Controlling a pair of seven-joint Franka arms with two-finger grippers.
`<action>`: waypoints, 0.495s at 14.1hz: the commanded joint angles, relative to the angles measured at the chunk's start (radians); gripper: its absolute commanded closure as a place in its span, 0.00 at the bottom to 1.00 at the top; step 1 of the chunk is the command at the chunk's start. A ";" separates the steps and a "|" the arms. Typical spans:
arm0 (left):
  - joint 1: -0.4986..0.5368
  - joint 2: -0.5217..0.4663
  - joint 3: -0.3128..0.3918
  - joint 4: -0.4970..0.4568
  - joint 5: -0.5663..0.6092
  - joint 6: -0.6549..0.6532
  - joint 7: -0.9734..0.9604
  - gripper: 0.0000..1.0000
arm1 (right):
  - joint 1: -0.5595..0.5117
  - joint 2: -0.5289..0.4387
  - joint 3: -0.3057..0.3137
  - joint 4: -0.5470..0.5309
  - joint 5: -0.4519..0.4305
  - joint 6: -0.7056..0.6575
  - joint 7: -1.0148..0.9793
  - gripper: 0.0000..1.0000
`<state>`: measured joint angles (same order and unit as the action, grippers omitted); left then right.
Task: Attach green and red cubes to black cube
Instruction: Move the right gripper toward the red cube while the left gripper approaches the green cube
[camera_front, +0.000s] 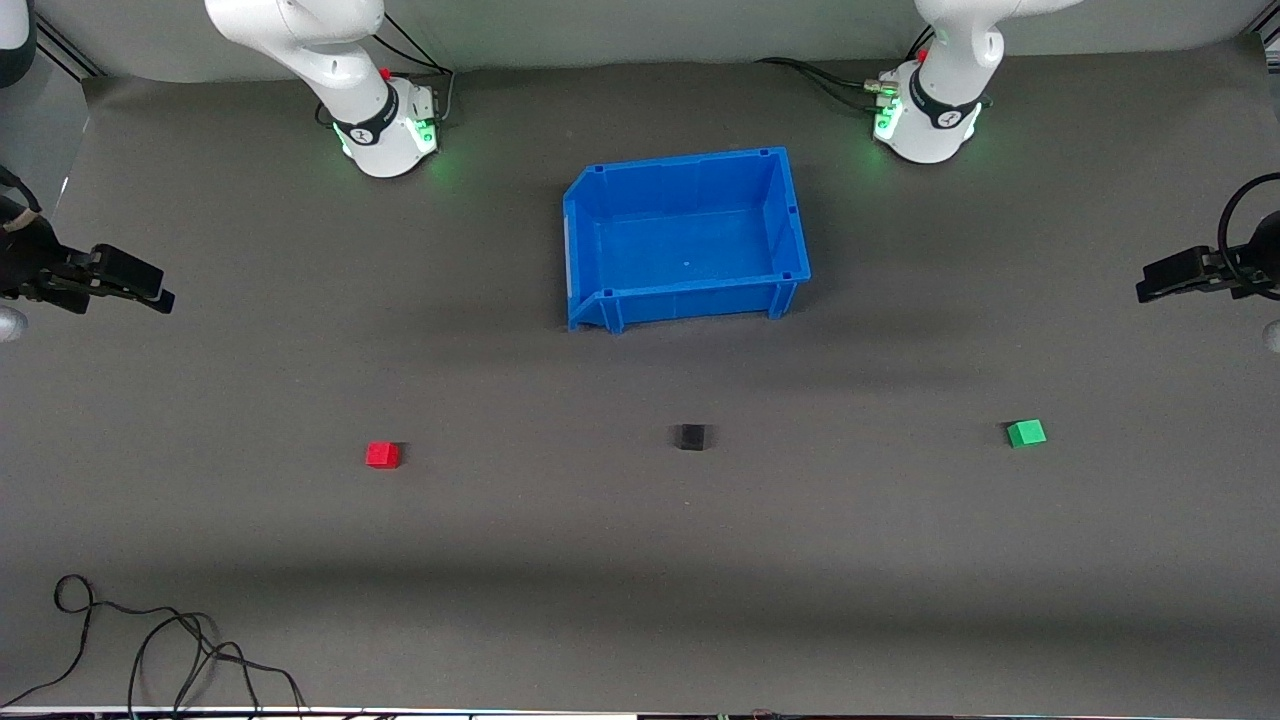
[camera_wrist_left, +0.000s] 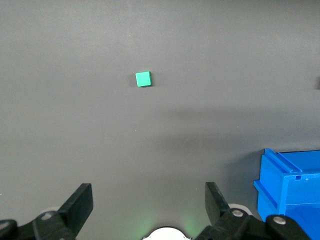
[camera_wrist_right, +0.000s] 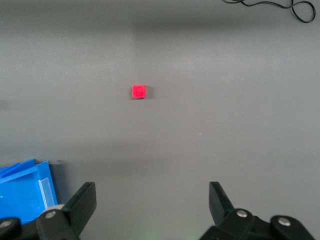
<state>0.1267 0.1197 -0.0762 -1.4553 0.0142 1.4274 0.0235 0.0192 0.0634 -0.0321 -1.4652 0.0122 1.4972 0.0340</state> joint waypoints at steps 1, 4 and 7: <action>0.002 -0.005 0.000 0.006 0.001 -0.004 0.003 0.00 | -0.007 0.001 0.008 0.005 0.015 0.011 0.021 0.00; 0.002 -0.005 0.000 0.006 0.001 -0.004 0.003 0.00 | -0.008 0.003 0.008 0.006 0.011 0.011 0.021 0.00; 0.001 -0.005 -0.002 0.006 0.001 -0.004 0.003 0.00 | -0.008 0.004 0.008 0.009 0.014 0.011 0.020 0.00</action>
<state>0.1270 0.1197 -0.0765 -1.4553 0.0142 1.4274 0.0236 0.0192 0.0635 -0.0321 -1.4651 0.0123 1.4986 0.0339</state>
